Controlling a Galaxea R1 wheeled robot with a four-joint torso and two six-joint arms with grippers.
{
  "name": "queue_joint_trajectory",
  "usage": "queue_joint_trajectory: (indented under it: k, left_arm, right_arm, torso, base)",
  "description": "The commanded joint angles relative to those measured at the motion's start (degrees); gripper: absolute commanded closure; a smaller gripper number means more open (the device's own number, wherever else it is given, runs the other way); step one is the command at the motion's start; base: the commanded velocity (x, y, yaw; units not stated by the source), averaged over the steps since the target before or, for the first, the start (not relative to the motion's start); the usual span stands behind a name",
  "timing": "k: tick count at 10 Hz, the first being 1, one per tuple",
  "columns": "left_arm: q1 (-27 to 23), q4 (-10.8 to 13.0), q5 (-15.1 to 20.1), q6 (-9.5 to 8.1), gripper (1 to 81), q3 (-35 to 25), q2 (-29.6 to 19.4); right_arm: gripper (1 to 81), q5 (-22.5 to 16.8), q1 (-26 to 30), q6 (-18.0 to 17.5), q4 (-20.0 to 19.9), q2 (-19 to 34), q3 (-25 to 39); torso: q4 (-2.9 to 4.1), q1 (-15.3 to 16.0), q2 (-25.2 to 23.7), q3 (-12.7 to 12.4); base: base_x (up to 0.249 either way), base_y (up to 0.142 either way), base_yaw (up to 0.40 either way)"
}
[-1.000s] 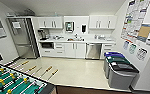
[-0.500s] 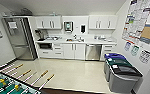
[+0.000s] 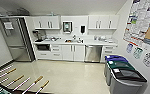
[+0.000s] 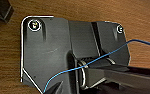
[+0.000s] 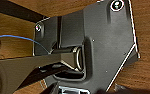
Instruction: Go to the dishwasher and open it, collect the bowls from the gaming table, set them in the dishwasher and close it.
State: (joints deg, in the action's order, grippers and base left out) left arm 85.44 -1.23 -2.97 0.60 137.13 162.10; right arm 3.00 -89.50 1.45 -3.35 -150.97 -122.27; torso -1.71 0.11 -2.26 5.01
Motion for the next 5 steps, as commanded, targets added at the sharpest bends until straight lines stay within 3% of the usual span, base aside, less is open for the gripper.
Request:
queue_joint_trajectory:
  k: [1, 5]
  left_arm:
    - [-2.5, 0.3, 3.2, 0.02, 1.0, -0.4, -0.6]
    - [-2.5, 0.3, 3.2, 0.02, 1.0, -0.4, -0.8]
  right_arm:
    - [1.0, -3.5, 2.4, 0.1, 0.3, 1.3, 0.6]
    - [1.0, -3.4, 2.4, 0.1, 0.3, 1.3, 0.4]
  torso:
    - [0.00, 0.0, 0.0, 0.0]
    - [0.00, 0.0, 0.0, 0.0]
  base:
    - [0.230, -0.073, 0.000]
    - [0.230, -0.070, 0.000]
